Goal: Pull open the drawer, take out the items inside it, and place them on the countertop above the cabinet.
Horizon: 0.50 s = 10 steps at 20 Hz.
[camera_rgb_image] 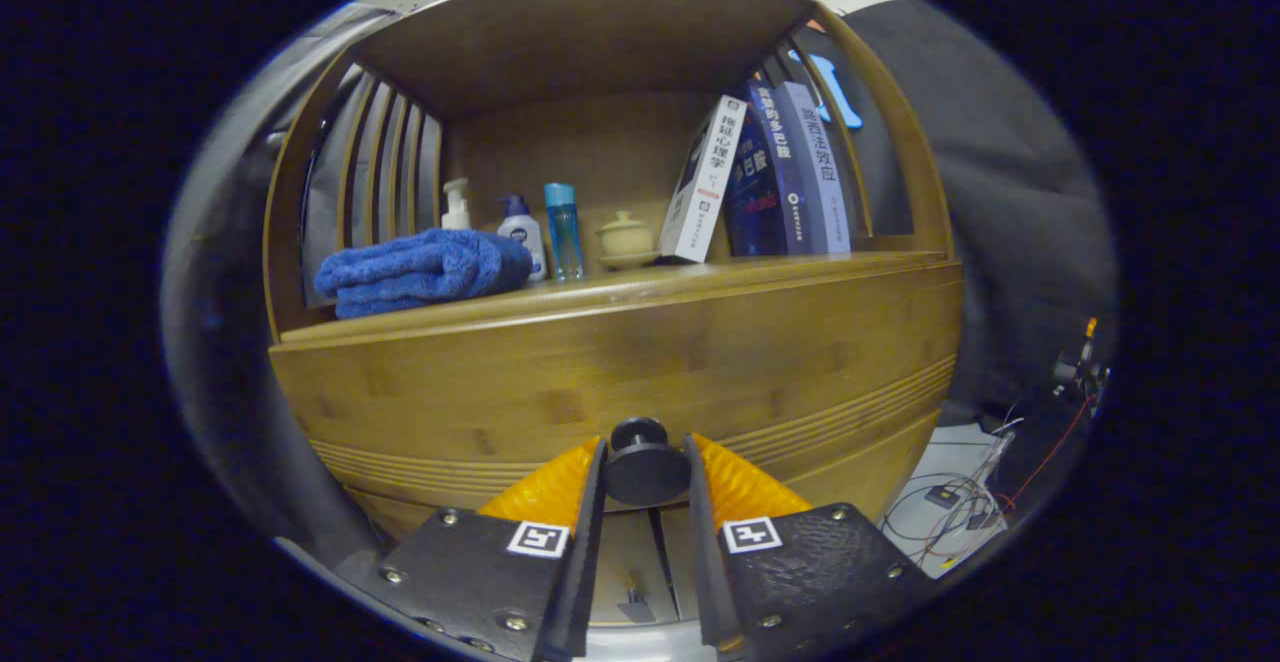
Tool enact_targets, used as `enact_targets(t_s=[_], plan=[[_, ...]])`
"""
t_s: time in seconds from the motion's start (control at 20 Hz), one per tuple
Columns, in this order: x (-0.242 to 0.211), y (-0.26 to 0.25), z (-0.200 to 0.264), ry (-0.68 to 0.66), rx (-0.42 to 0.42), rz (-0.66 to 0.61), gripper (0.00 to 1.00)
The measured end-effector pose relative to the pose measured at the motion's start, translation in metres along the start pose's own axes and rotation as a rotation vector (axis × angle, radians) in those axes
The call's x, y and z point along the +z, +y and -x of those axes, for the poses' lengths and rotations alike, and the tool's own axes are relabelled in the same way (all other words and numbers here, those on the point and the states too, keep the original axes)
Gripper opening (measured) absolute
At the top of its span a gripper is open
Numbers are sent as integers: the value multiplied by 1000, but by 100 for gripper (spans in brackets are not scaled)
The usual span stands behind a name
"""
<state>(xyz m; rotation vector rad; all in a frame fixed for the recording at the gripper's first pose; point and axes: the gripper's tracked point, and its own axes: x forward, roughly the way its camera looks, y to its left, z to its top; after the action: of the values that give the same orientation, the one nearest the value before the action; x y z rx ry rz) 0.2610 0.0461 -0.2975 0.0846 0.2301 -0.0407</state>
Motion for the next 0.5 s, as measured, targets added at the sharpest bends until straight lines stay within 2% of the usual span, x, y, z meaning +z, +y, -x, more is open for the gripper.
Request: enact_targets(t_s=[0.1, 0.2, 0.5], plan=[[-5, 0, 1, 60, 11, 48, 42], [-4, -1, 1, 64, 31, 100, 33], [-7, -11, 27, 73, 10, 88, 33]])
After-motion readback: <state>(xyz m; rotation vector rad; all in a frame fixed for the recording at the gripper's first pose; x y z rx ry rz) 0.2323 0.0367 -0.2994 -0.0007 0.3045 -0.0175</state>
